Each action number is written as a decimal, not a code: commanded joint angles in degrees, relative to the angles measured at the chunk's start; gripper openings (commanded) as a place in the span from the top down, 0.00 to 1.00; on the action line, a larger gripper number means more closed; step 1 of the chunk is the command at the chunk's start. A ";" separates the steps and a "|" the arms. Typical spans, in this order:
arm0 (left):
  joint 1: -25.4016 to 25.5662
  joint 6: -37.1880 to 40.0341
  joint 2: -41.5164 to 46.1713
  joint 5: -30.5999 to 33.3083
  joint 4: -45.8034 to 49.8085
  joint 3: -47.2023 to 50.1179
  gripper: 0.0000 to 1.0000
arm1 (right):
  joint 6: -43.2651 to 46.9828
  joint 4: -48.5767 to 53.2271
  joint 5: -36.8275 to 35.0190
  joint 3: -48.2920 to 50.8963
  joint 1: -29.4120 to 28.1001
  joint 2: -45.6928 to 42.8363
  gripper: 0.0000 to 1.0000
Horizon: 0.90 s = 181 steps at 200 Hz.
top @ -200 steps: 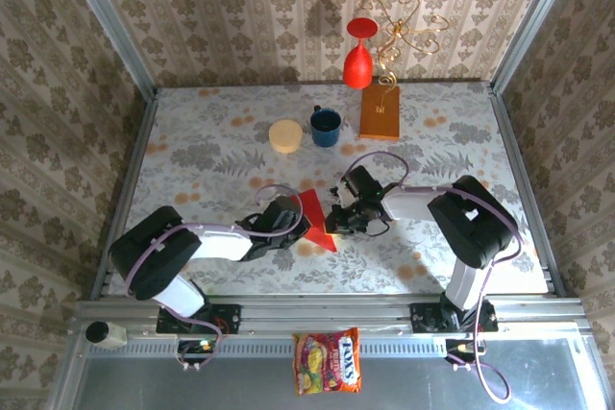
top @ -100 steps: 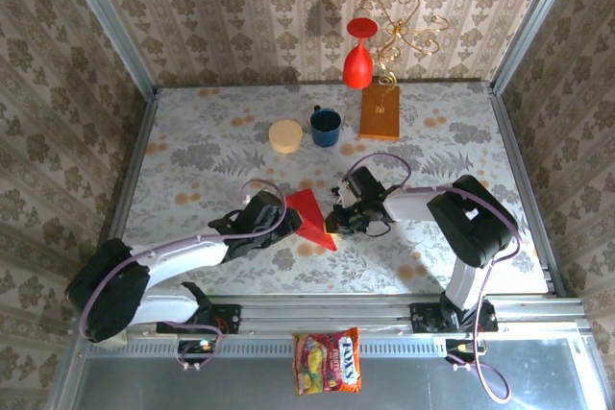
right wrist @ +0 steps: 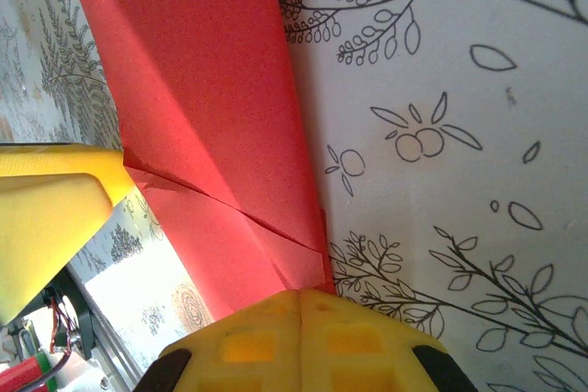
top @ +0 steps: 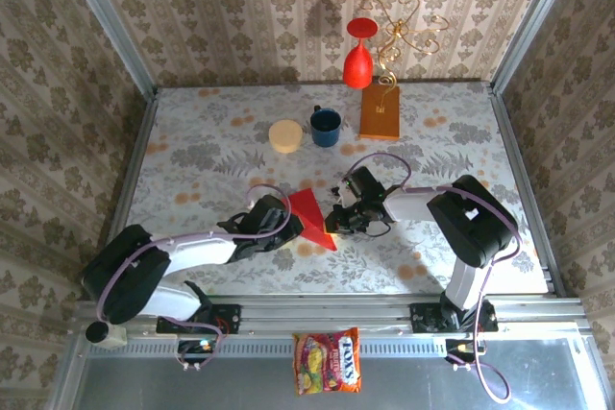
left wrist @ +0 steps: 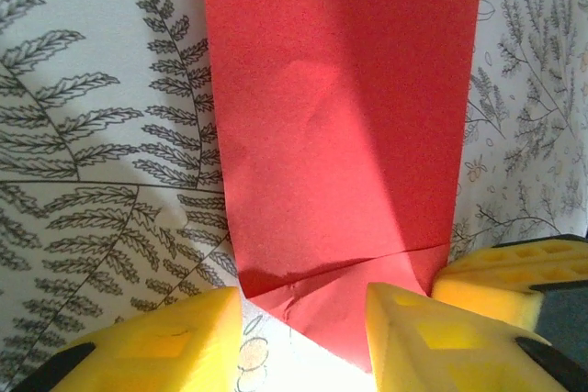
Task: Fold a paper plane with a square sheet of paper (pick it up from the middle)
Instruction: Third fold the triangle at the center of the table.
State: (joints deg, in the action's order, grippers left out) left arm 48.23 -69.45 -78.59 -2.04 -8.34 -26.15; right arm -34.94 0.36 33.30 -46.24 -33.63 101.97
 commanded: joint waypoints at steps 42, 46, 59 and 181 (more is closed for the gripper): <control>-0.42 -0.48 -2.89 -0.49 -4.71 -0.81 0.72 | -0.48 1.79 -2.87 1.51 0.26 2.19 1.00; -0.41 -0.51 -2.82 -0.34 -4.76 -0.79 0.73 | -0.53 1.75 -2.78 1.46 0.23 2.27 1.00; -0.38 -0.47 -2.01 -0.04 -4.98 -0.44 0.75 | -0.53 1.75 -2.78 1.41 0.23 2.44 1.00; 1.60 -2.91 1.10 3.58 -5.02 4.30 0.71 | -0.52 1.40 -2.71 1.51 0.40 2.78 1.00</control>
State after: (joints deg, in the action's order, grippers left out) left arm 49.19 -70.59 -77.03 -0.47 -13.30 -23.55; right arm -34.94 -0.21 33.76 -46.24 -33.50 102.35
